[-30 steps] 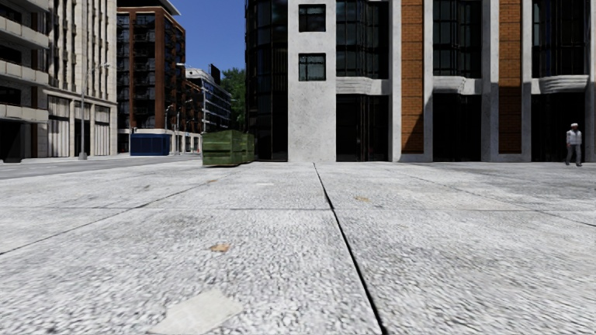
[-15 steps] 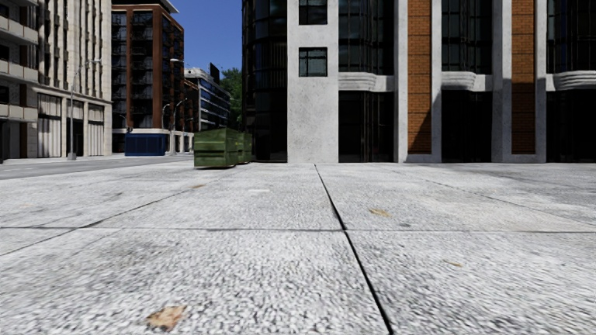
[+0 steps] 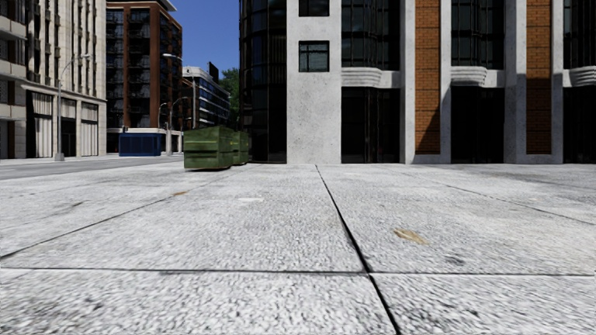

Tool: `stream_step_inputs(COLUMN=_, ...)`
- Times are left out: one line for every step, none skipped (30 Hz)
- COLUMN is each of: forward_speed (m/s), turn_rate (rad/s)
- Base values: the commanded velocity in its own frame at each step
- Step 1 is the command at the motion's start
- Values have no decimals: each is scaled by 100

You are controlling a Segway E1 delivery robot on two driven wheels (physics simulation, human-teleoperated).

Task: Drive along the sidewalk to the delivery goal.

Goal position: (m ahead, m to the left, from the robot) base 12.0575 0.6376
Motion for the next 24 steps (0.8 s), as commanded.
stream_step_inputs(forward_speed=198, turn_rate=0)
stream_step_inputs(forward_speed=198, turn_rate=0)
stream_step_inputs(forward_speed=198, turn_rate=0)
stream_step_inputs(forward_speed=198, turn_rate=0)
stream_step_inputs(forward_speed=198, turn_rate=0)
stream_step_inputs(forward_speed=198, turn_rate=0)
stream_step_inputs(forward_speed=198, turn_rate=0)
stream_step_inputs(forward_speed=198, turn_rate=0)
stream_step_inputs(forward_speed=198, turn_rate=0)
stream_step_inputs(forward_speed=198, turn_rate=0)
stream_step_inputs(forward_speed=198, turn_rate=33)
stream_step_inputs(forward_speed=198, turn_rate=16)
stream_step_inputs(forward_speed=198, turn_rate=16)
stream_step_inputs(forward_speed=198, turn_rate=0)
stream_step_inputs(forward_speed=198, turn_rate=0)
stream_step_inputs(forward_speed=198, turn_rate=0)
stream_step_inputs(forward_speed=198, turn_rate=0)
stream_step_inputs(forward_speed=198, turn_rate=0)
stream_step_inputs(forward_speed=198, turn_rate=0)
stream_step_inputs(forward_speed=198, turn_rate=0)
stream_step_inputs(forward_speed=198, turn_rate=0)
stream_step_inputs(forward_speed=198, turn_rate=0)
stream_step_inputs(forward_speed=198, turn_rate=0)
stream_step_inputs(forward_speed=198, turn_rate=0)
